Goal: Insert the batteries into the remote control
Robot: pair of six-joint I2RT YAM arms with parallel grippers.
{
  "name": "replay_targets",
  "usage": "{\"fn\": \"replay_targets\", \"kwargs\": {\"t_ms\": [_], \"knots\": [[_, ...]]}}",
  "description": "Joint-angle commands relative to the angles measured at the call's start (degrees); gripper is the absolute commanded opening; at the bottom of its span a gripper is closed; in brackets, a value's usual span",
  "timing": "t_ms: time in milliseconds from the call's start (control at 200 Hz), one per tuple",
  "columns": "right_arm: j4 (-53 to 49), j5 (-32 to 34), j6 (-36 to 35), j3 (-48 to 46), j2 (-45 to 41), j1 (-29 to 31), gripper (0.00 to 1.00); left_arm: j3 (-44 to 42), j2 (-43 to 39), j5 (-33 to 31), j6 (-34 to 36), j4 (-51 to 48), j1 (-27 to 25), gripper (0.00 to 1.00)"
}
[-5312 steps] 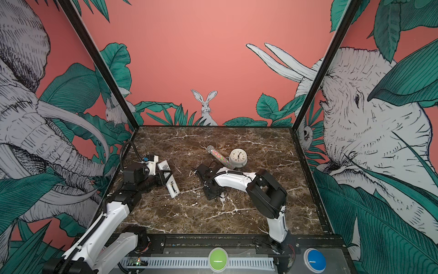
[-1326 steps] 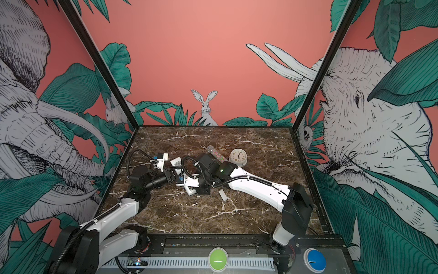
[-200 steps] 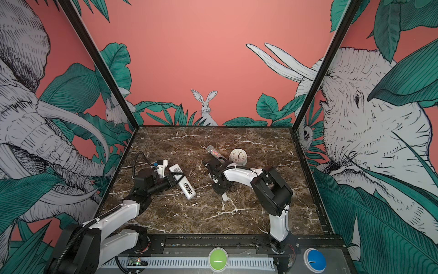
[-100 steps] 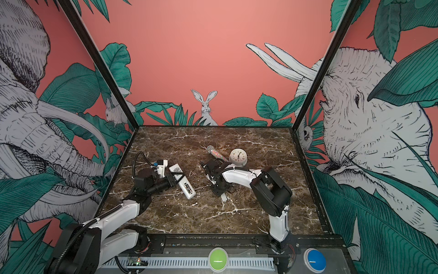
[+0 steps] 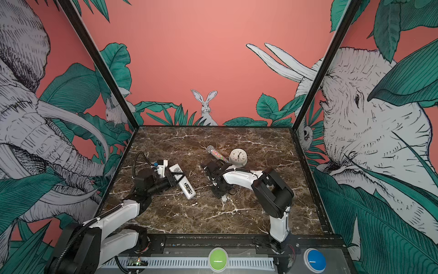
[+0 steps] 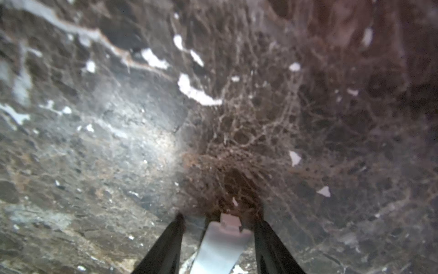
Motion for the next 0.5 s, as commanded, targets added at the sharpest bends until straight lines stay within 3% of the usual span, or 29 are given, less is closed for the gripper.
{"fn": "replay_targets", "kwargs": {"t_ms": [0, 230, 495], "knots": [[-1.7, 0.1, 1.9, -0.9, -1.6, 0.2, 0.51, 0.1, 0.0, 0.8, 0.5, 2.6, 0.2, 0.0], [-0.4, -1.1, 2.1, -0.7, -0.5, 0.2, 0.41, 0.1, -0.1, 0.9, 0.4, 2.7, 0.2, 0.0], [-0.3, -1.3, 1.8, 0.6, 0.8, 0.2, 0.39, -0.1, -0.8, 0.8, 0.7, 2.1, 0.2, 0.0]]}}
